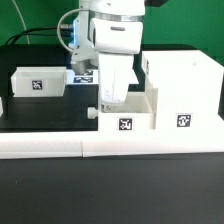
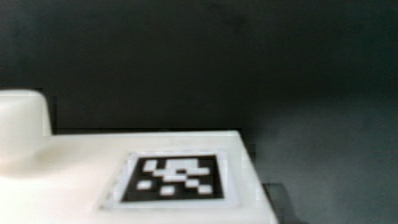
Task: Assemble drawer
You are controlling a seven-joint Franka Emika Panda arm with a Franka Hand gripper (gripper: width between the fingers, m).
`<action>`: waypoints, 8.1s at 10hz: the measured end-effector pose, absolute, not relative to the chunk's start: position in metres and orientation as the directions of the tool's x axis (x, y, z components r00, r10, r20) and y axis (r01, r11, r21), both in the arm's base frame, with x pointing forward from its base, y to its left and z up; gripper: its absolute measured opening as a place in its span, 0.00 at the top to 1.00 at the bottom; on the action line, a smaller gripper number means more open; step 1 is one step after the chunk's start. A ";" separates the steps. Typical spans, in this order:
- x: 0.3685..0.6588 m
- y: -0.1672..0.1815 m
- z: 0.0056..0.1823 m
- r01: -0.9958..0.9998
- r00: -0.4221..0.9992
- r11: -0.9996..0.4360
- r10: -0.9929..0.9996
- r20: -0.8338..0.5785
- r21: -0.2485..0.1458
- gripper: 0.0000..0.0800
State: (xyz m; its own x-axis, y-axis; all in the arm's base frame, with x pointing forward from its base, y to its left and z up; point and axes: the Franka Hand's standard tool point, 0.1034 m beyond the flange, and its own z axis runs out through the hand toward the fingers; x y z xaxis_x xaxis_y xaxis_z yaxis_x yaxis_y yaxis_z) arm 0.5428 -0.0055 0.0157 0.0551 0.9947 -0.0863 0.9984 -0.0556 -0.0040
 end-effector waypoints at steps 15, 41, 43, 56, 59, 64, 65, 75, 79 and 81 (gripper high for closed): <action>0.545 -0.002 0.015 0.996 0.081 -0.079 0.994 -0.074 0.035 0.95; 0.549 0.015 0.018 0.998 -0.069 0.068 0.993 -0.093 -0.015 0.95; 0.549 0.014 0.018 0.998 -0.068 0.068 0.993 -0.096 -0.013 0.95; 0.552 -0.027 0.064 0.997 -0.063 0.057 0.991 -0.122 -0.053 0.19; 0.551 -0.040 0.064 0.996 -0.068 0.062 0.991 -0.116 -0.058 0.19; 0.552 -0.063 0.044 0.988 -0.137 0.139 0.990 0.028 -0.073 0.19; 0.549 -0.065 0.042 0.988 -0.123 0.129 0.990 0.072 -0.083 0.19; 0.550 0.005 0.037 0.988 -0.048 0.059 0.995 0.082 -0.142 0.19; 0.549 0.003 0.037 0.988 -0.043 0.054 0.996 0.082 -0.143 0.19; 0.549 -0.013 0.037 0.987 -0.066 0.078 0.994 0.086 -0.143 0.19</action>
Offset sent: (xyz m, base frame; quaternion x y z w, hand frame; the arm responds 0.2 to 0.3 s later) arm 0.0036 0.0051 -0.0008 -0.0053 0.0045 0.0109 0.9999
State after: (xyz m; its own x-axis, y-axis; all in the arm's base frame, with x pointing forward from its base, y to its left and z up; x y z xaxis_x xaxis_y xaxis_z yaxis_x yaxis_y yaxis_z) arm 0.5489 -0.0126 0.0366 -0.0661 0.9941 0.0855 0.9866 0.0779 -0.1434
